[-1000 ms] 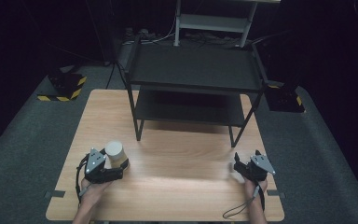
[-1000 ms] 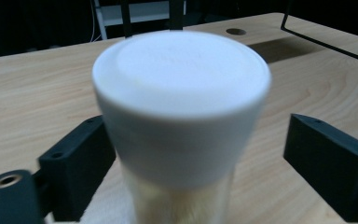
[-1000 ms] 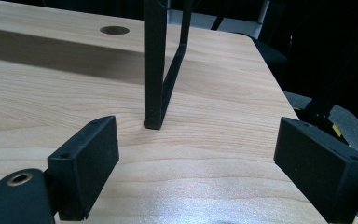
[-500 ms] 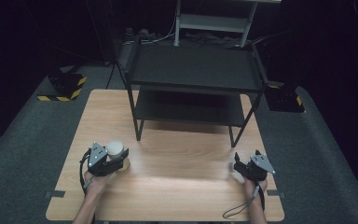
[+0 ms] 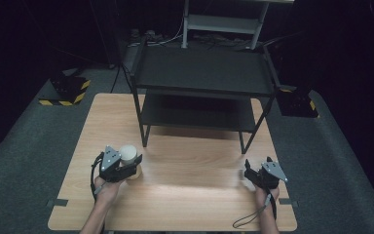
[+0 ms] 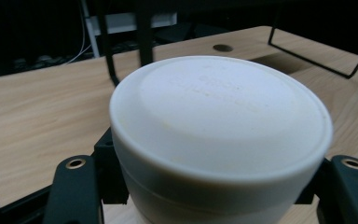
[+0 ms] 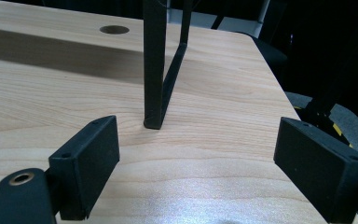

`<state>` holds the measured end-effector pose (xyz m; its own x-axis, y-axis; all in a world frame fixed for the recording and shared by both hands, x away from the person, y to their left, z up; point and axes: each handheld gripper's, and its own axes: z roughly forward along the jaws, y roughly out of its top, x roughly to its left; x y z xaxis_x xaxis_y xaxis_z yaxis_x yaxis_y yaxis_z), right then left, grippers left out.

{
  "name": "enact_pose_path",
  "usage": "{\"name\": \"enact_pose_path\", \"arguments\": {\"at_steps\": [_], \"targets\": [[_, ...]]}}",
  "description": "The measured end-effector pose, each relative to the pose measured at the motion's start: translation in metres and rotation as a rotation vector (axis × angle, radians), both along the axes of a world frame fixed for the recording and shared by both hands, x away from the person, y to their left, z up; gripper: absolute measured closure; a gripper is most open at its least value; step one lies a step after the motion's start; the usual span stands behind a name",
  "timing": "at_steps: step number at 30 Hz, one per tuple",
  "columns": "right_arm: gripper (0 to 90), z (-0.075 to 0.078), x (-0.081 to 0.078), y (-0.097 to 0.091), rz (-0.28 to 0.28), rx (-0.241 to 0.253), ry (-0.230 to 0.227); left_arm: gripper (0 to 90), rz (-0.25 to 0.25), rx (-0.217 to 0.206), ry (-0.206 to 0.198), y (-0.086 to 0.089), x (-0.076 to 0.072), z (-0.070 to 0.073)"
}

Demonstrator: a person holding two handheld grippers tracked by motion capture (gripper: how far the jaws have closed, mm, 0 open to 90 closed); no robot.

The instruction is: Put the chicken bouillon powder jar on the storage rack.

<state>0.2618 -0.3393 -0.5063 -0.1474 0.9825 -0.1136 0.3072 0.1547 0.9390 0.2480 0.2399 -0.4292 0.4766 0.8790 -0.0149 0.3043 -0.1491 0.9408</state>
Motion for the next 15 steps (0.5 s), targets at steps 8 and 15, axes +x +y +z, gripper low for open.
{"name": "enact_pose_path", "arguments": {"at_steps": [8,15], "targets": [[13.7,0.0,0.001,-0.001,0.002,0.003,0.0,34.7,-0.076,-0.012,-0.043,-0.038,0.02,0.053],[13.7,0.0,0.001,-0.002,0.007,0.009,-0.002,34.7,-0.109,-0.05,-0.066,-0.075,0.054,0.097]]}}
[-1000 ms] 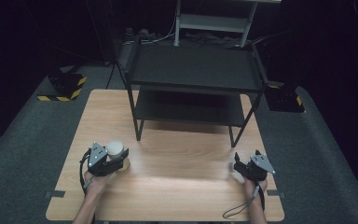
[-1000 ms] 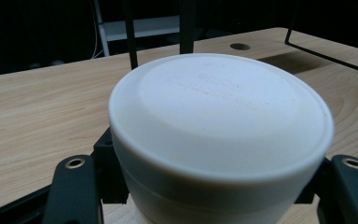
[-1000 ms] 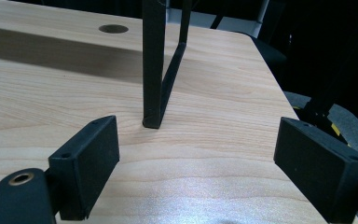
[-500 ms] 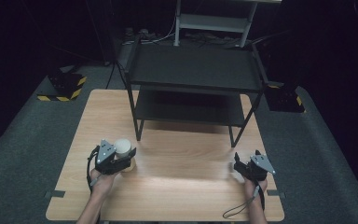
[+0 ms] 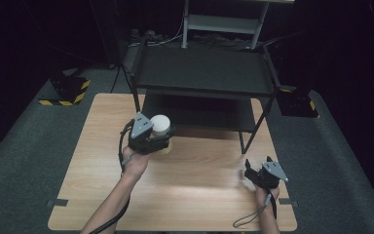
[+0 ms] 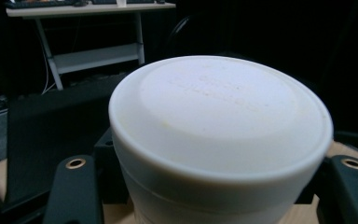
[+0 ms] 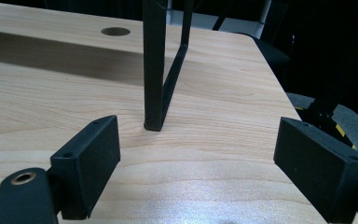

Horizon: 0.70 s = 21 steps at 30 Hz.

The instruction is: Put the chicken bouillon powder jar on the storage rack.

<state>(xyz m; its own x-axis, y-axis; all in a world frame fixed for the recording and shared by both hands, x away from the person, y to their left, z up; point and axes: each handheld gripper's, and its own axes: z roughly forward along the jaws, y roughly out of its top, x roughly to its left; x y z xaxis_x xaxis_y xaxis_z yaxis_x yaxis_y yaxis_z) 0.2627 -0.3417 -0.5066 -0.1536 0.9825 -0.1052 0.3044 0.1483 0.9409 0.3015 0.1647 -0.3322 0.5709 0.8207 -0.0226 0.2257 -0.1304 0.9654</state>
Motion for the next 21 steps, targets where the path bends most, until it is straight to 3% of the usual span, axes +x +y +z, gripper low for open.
{"name": "enact_pose_path", "arguments": {"at_steps": [6,15,21], "targets": [[13.7,0.0,0.0,-0.001,0.004,0.002,-0.002,34.7,0.019,-0.002,-0.001,-0.023,0.022,0.016],[13.7,0.0,0.0,-0.001,0.007,0.004,-0.002,34.7,0.076,-0.014,-0.019,-0.037,0.039,0.025],[13.7,0.0,0.0,-0.001,0.009,0.004,-0.002,34.7,0.124,0.015,-0.027,-0.051,0.048,0.027]]}}
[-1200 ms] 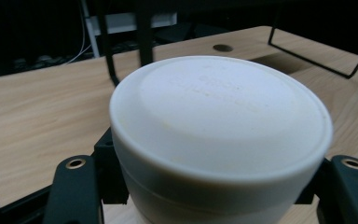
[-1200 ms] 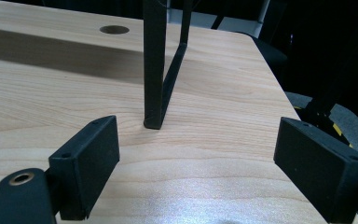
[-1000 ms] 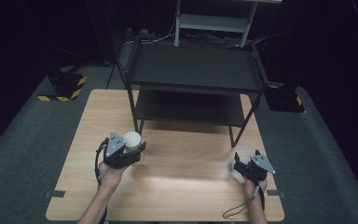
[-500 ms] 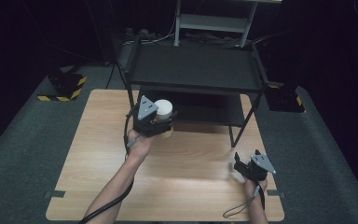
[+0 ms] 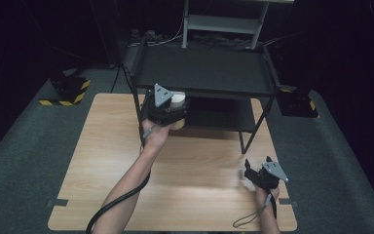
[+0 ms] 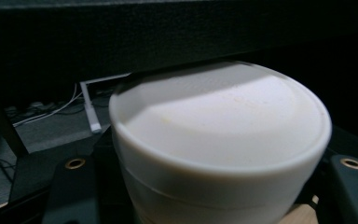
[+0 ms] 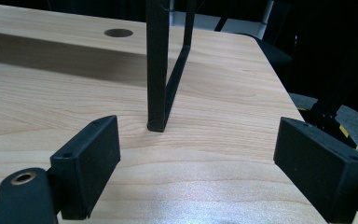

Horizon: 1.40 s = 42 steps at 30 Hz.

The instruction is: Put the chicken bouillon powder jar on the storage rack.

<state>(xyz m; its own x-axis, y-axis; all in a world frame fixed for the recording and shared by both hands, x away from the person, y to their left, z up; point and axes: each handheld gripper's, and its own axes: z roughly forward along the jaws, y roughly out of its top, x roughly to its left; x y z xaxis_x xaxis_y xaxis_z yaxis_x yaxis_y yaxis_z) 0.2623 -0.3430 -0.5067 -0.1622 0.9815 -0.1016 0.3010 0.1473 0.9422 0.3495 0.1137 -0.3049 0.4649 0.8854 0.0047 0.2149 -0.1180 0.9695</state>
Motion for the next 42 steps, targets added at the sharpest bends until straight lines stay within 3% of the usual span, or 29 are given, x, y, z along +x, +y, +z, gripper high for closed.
{"name": "enact_pose_path", "arguments": {"at_steps": [7,11,21,27,28,29,30,31,33,34,38,42], "targets": [[13.7,0.0,0.0,-0.001,0.003,0.009,-0.004,34.7,0.067,0.01,0.002,-0.019,0.012,-0.006],[13.7,0.0,0.0,-0.001,0.005,0.01,-0.004,34.7,0.076,-0.004,-0.001,-0.021,0.015,-0.01],[13.7,-0.001,-0.001,-0.004,0.004,0.033,-0.008,34.4,0.075,-0.025,-0.027,-0.02,0.016,-0.019],[13.8,-0.001,-0.001,-0.004,0.0,0.042,-0.011,33.8,0.064,-0.015,-0.027,-0.017,0.017,-0.018],[13.8,-0.001,-0.001,-0.005,-0.001,0.044,-0.013,31.5,0.064,-0.01,-0.034,-0.018,0.017,-0.019],[13.8,-0.002,-0.001,-0.005,-0.005,0.05,-0.015,20.7,0.059,-0.014,-0.046,-0.017,0.017,-0.02],[13.8,-0.002,-0.001,-0.005,-0.005,0.05,-0.015,15.8,0.059,-0.014,-0.046,-0.017,0.017,-0.02],[13.8,-0.002,-0.001,-0.005,-0.005,0.055,-0.016,15.8,0.057,-0.012,-0.055,-0.017,0.017,-0.021],[13.8,-0.002,-0.002,-0.005,-0.009,0.056,-0.019,7.9,0.074,0.042,-0.074,-0.023,0.015,-0.02],[13.8,-0.002,-0.002,-0.005,-0.009,0.056,-0.019,5.9,0.074,0.042,-0.074,-0.023,0.015,-0.02],[13.7,-0.002,-0.002,-0.005,-0.007,0.049,-0.018,3.6,0.072,0.138,-0.089,-0.026,0.01,-0.019],[13.7,-0.002,-0.002,-0.005,-0.006,0.051,-0.017,2.0,0.061,0.143,-0.097,-0.022,0.004,-0.02]]}}
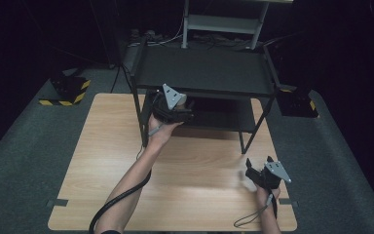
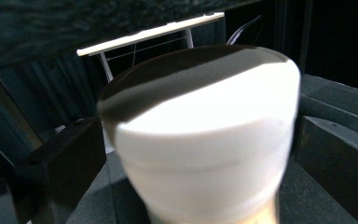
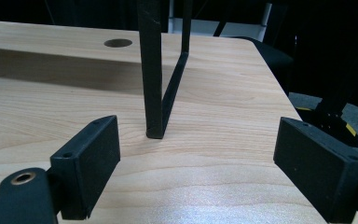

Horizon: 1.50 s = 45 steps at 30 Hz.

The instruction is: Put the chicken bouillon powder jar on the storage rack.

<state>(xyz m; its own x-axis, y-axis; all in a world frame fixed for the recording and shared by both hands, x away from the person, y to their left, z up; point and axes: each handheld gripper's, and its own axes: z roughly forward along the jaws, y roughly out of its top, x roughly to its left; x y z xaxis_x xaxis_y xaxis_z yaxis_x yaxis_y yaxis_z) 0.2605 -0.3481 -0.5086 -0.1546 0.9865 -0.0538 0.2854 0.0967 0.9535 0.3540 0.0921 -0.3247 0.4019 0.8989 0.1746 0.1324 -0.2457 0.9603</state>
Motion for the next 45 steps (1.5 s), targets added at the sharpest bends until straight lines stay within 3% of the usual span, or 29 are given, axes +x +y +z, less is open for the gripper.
{"name": "enact_pose_path", "arguments": {"at_steps": [6,12,17,21,24,25,26,27,28,29,30,33,35,38,41,45], "targets": [[13.7,0.0,0.0,-0.001,0.003,0.002,-0.002,1.3,-0.043,-0.012,0.014,0.017,-0.015,-0.005],[13.6,0.0,0.0,-0.001,0.007,0.002,-0.003,1.5,-0.077,-0.008,0.025,0.046,-0.043,-0.017],[13.5,0.0,0.0,0.0,0.007,-0.005,-0.001,2.1,-0.104,0.002,0.038,0.075,-0.076,-0.039],[13.5,0.0,0.0,0.001,0.013,-0.017,0.002,3.4,-0.076,0.014,0.08,0.096,-0.096,-0.068],[13.4,0.001,0.001,0.002,0.014,-0.032,0.008,3.7,-0.035,-0.028,0.161,0.112,-0.099,-0.095],[13.4,0.001,0.001,0.003,0.015,-0.044,0.01,3.7,0.013,-0.06,0.225,0.122,-0.096,-0.115],[13.4,0.001,0.001,0.003,0.015,-0.044,0.01,3.7,0.013,-0.06,0.225,0.122,-0.096,-0.115],[13.3,0.002,0.001,0.004,0.016,-0.052,0.014,3.7,0.05,-0.085,0.275,0.128,-0.093,-0.128],[13.3,0.002,0.001,0.004,0.016,-0.052,0.014,3.6,0.05,-0.085,0.275,0.128,-0.093,-0.128],[13.3,0.002,0.001,0.005,0.015,-0.056,0.015,3.5,0.088,-0.113,0.321,0.134,-0.088,-0.141],[13.3,0.002,0.001,0.005,0.015,-0.056,0.015,3.4,0.088,-0.113,0.321,0.134,-0.088,-0.141],[13.3,0.002,0.001,0.006,0.014,-0.066,0.016,3.2,0.151,-0.145,0.377,0.141,-0.079,-0.159],[13.3,0.002,0.001,0.006,0.012,-0.067,0.018,3.2,0.159,-0.14,0.386,0.14,-0.079,-0.158],[13.3,0.002,0.001,0.007,0.009,-0.069,0.018,3.3,0.157,-0.152,0.364,0.14,-0.081,-0.16],[13.2,0.002,0.0,0.007,0.009,-0.069,0.018,3.0,0.155,-0.124,0.381,0.137,-0.08,-0.159],[13.2,0.002,0.0,0.008,0.009,-0.072,0.019,3.0,0.167,-0.143,0.401,0.139,-0.079,-0.158]]}}
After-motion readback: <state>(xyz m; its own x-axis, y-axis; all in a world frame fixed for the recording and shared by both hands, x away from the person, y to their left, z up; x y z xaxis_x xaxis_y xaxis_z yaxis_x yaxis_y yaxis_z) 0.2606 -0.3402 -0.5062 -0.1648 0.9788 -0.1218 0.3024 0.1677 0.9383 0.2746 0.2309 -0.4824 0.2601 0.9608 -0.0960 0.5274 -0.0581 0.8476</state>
